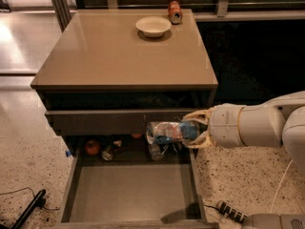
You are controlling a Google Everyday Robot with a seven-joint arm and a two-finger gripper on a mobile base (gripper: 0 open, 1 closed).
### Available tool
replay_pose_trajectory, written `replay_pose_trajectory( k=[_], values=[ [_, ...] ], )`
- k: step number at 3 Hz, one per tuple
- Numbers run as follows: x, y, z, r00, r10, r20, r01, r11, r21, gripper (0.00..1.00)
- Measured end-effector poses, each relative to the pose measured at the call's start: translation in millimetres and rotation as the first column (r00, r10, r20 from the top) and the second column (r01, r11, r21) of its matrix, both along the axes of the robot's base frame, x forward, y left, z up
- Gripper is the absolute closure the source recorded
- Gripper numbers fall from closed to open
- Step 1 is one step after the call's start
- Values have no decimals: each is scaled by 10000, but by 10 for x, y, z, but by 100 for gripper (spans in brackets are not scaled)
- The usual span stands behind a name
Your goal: Place redbull can into middle drawer
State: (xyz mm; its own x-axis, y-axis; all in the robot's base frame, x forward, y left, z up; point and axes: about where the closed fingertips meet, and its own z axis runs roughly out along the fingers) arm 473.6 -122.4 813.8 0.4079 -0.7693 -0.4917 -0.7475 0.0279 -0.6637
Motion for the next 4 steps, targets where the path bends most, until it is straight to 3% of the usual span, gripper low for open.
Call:
replay_pose_trajectory(
  k=[2,3,4],
  values=[
    [101,68,-95,9998,87,-206,-88,9999,-51,100],
    [580,446,-338,9959,660,-612,-639,9973,361,100],
    [580,446,-339,9959,661,-613,-640,9973,361,100]
  ],
)
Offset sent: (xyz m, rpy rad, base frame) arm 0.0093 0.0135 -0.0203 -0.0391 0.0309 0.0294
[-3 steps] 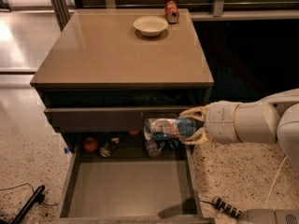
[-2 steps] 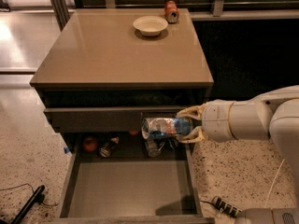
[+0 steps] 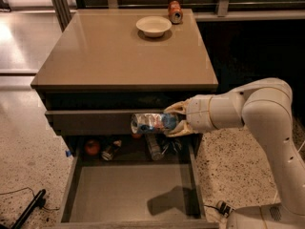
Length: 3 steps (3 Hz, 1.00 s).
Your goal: Place redbull can into middle drawer
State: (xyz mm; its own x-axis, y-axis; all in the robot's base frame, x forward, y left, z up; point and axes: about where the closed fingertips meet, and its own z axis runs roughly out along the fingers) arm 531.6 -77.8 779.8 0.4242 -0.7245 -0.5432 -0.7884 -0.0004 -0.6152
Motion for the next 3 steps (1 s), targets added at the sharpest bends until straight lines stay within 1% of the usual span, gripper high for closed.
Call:
replay_pose_trajectory(
  k=[1,2,3],
  values=[
    [-45,61,-269,9979,335,-545,-348,9992,-220,100],
    [-170,103,-555,9895,812,-1199,-879,9948,-513,100],
    [-295,109,-759,9771,1233,-1731,-1357,9889,-614,100]
  ],
)
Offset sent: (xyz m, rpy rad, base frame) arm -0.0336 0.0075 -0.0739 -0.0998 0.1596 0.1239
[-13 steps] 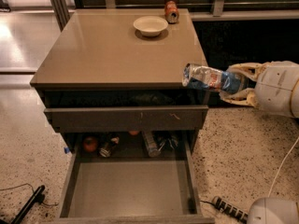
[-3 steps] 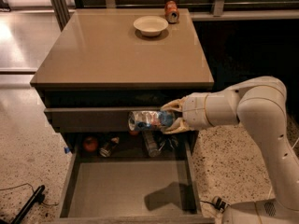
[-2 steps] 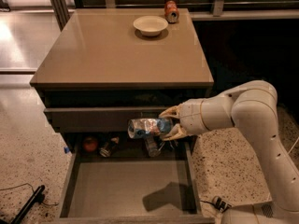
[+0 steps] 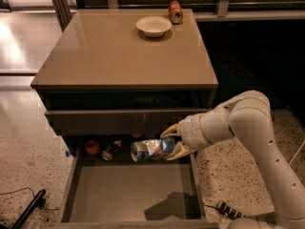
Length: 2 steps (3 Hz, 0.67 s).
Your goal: Place redbull can into middle drawer
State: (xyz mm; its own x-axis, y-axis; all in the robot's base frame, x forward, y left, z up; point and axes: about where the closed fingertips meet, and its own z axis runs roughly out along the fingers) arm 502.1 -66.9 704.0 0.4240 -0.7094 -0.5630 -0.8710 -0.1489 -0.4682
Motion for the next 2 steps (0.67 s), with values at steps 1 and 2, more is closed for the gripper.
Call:
replay_pose_trajectory(
  k=[1,2],
  values=[
    [-106,28,-146,9972,471,-573,-461,9988,182,100],
    [-98,30,-125,9983,311,-492,-309,9995,37,100]
  ],
)
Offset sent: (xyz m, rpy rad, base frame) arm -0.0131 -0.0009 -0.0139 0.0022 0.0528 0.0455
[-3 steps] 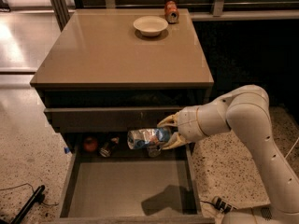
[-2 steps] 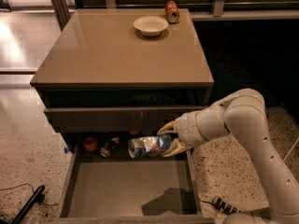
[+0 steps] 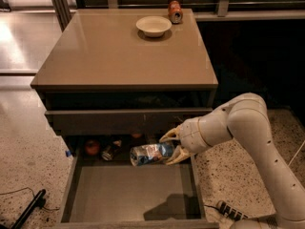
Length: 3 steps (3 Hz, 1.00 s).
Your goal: Place redbull can into middle drawer
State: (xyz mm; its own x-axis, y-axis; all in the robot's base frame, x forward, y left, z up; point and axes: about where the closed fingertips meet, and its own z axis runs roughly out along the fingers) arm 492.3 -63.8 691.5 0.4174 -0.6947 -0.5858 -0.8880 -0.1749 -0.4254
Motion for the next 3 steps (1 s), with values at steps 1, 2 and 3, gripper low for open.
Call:
replay_pose_trajectory(
  k=[1,2,3],
  values=[
    [13,60,-197,9953,-903,353,959,9697,-2246,100],
    [31,137,-397,9900,-1315,502,1407,9341,-3280,100],
    [43,142,-395,9899,-1326,498,1415,9360,-3224,100]
  ],
)
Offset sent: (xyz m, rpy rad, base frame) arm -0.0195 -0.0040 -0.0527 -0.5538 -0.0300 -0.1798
